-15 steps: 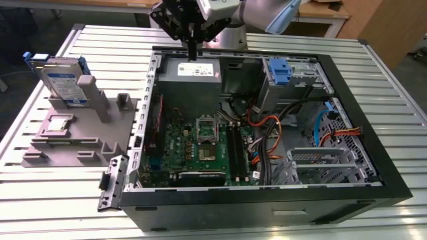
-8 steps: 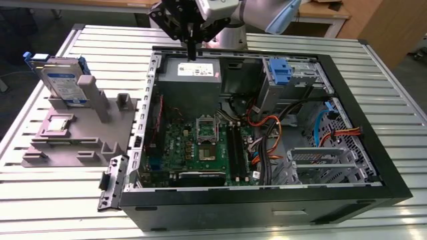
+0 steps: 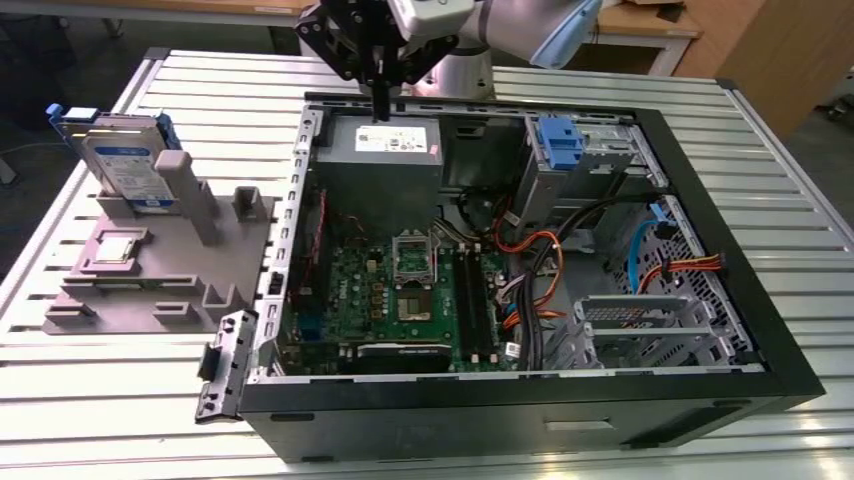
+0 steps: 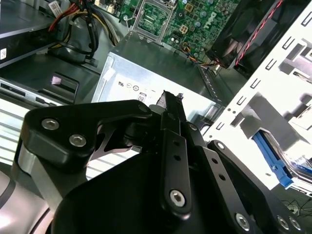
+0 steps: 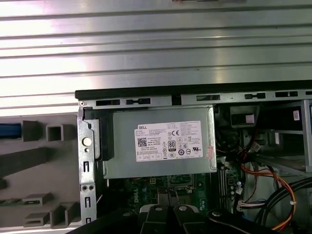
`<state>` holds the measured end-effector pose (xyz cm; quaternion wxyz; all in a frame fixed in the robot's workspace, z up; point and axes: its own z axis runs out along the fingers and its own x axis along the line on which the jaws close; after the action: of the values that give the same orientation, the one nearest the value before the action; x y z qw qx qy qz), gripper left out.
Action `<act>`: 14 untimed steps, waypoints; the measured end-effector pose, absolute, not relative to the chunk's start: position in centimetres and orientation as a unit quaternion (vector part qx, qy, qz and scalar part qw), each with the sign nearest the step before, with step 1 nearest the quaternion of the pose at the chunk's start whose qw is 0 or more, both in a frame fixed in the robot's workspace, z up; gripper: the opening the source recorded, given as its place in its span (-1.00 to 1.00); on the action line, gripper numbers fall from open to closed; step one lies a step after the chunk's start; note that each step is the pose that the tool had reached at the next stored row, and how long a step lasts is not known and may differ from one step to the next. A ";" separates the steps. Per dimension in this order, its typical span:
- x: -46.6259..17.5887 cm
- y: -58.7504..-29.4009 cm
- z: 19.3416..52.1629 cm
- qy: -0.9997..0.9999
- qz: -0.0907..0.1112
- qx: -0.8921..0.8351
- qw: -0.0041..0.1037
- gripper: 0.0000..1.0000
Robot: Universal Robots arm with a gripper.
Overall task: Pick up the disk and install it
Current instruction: 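Reach for the disk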
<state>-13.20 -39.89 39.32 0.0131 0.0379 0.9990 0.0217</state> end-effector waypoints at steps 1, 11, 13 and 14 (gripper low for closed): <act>-13.2 -39.9 39.3 0.999 0.022 0.038 0.013 -0.80; -13.5 -39.9 39.3 0.999 0.022 0.038 0.013 -0.80; -13.5 -39.9 39.3 0.999 0.022 0.038 0.013 -0.80; -13.5 -39.9 39.3 0.999 0.022 0.038 0.013 -0.80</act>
<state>-13.52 -39.89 39.31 0.0130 0.0379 0.9990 0.0217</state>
